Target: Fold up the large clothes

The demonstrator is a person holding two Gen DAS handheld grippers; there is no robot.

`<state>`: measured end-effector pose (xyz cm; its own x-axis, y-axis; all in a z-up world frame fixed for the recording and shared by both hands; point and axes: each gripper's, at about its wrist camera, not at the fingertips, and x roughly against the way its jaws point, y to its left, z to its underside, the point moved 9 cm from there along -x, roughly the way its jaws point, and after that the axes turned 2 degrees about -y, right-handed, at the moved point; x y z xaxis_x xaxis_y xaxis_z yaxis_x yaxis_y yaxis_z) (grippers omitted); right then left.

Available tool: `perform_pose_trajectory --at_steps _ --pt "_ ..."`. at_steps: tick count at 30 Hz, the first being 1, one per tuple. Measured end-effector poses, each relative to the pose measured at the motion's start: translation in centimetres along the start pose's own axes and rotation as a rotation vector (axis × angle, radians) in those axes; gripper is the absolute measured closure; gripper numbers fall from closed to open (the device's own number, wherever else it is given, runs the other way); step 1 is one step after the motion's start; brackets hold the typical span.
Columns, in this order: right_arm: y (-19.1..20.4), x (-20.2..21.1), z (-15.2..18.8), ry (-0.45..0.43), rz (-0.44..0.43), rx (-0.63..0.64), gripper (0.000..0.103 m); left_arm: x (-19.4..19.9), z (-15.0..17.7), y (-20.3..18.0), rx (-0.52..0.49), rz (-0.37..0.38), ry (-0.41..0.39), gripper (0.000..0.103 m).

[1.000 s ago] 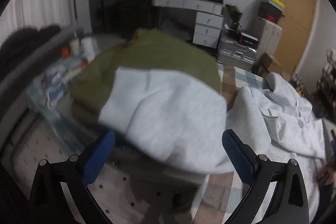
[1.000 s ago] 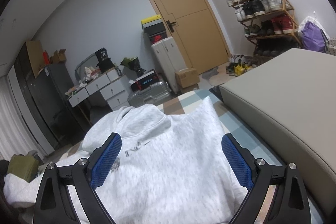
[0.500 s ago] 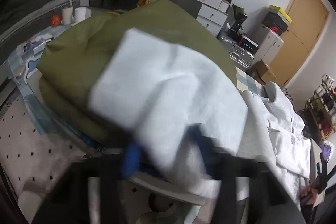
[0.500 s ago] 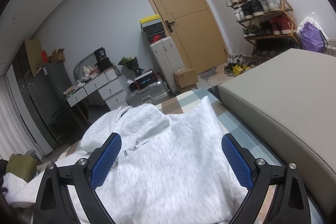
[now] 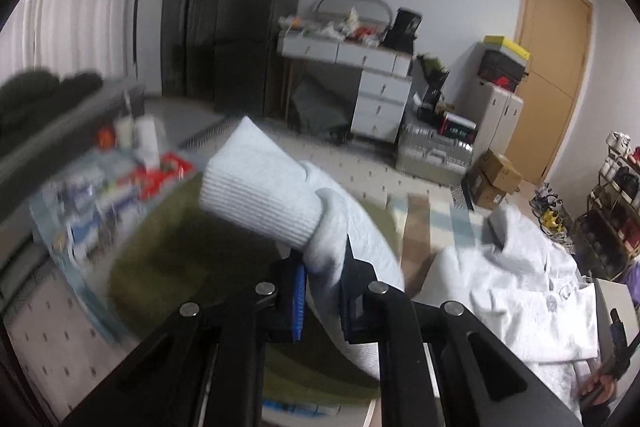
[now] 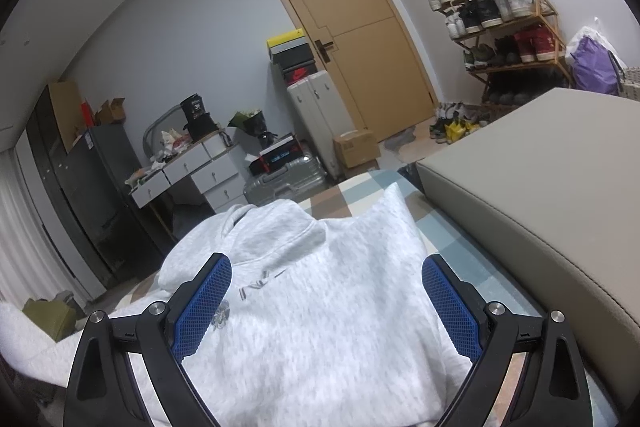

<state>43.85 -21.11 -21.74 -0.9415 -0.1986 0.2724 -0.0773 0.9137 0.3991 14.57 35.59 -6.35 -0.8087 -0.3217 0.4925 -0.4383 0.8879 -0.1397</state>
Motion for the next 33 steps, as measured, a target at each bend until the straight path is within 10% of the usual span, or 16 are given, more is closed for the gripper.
perform_pose_trajectory --at_steps 8,16,22,27,30,33 --pt "-0.1 0.1 0.1 -0.006 0.006 -0.004 0.005 1.2 -4.8 0.6 -0.043 -0.042 -0.196 0.094" --pt "0.2 0.2 0.2 -0.001 0.001 -0.003 0.005 -6.6 7.0 15.3 0.367 -0.095 0.125 0.093" --pt "0.6 0.0 0.3 0.009 0.012 0.012 0.005 -5.5 10.1 18.6 0.479 0.018 0.078 0.078" --pt "3.4 -0.7 0.9 0.077 0.004 0.127 0.005 -5.1 8.9 17.5 0.513 0.176 0.035 0.034" --pt "8.3 1.1 0.0 0.071 -0.080 0.204 0.005 -5.5 7.9 16.9 0.481 0.182 0.023 0.035" --pt "14.9 2.9 -1.4 0.078 -0.172 0.259 0.005 -5.8 7.8 17.1 0.426 0.110 0.021 0.087"
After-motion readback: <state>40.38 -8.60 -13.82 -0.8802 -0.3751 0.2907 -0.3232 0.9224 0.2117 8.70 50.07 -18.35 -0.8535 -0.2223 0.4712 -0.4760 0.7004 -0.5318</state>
